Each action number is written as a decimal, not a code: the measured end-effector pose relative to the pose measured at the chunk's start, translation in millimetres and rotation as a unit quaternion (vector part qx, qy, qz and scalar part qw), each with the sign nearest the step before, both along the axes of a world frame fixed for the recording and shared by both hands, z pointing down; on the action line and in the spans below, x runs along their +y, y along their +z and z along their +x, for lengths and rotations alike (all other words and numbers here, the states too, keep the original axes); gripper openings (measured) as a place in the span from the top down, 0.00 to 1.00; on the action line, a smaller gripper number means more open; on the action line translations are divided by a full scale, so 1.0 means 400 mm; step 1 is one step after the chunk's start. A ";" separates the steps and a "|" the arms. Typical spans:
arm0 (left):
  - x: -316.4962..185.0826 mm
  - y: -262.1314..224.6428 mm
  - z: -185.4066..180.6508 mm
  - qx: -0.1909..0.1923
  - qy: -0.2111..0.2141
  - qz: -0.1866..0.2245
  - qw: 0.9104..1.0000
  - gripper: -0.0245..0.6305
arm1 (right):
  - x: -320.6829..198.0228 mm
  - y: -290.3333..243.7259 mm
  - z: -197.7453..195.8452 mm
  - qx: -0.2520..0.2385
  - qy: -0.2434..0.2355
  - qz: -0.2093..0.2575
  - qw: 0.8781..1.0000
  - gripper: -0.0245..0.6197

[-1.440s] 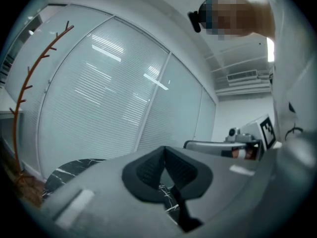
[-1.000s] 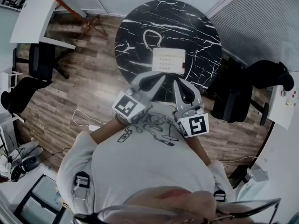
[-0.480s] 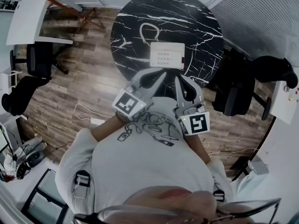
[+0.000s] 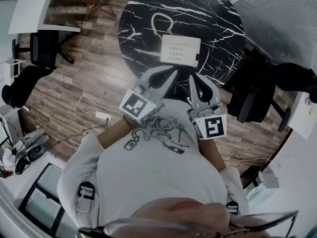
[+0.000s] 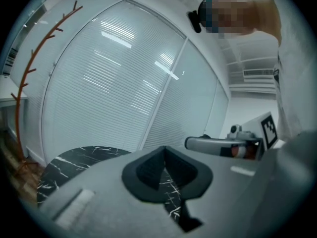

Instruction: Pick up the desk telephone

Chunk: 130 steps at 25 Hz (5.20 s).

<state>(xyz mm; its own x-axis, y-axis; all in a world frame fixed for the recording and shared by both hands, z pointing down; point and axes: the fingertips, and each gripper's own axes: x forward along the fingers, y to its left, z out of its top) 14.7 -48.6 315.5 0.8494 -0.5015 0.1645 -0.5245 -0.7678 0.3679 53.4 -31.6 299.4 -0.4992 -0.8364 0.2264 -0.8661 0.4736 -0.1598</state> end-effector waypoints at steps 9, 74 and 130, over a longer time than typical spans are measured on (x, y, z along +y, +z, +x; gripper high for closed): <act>-0.055 0.132 -0.004 -0.029 -0.005 -0.022 0.999 0.87 | -0.049 0.134 0.030 0.000 -0.006 -0.033 0.999 0.90; -0.201 1.013 -0.040 -0.149 -0.057 -0.235 0.959 0.38 | -0.189 1.017 0.128 0.011 0.011 -0.274 0.962 0.34; -0.250 0.057 0.009 -0.128 -0.094 -0.015 0.987 0.40 | -0.209 0.106 0.174 -0.015 0.086 -0.099 0.991 0.35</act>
<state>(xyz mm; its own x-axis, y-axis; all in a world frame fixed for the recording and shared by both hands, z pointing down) 18.3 -148.5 338.2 0.6711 -0.6376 0.3782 -0.7348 -0.6396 0.2257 122.9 -115.1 341.8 -0.3617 -0.8509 0.3811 -0.9248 0.2758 -0.2620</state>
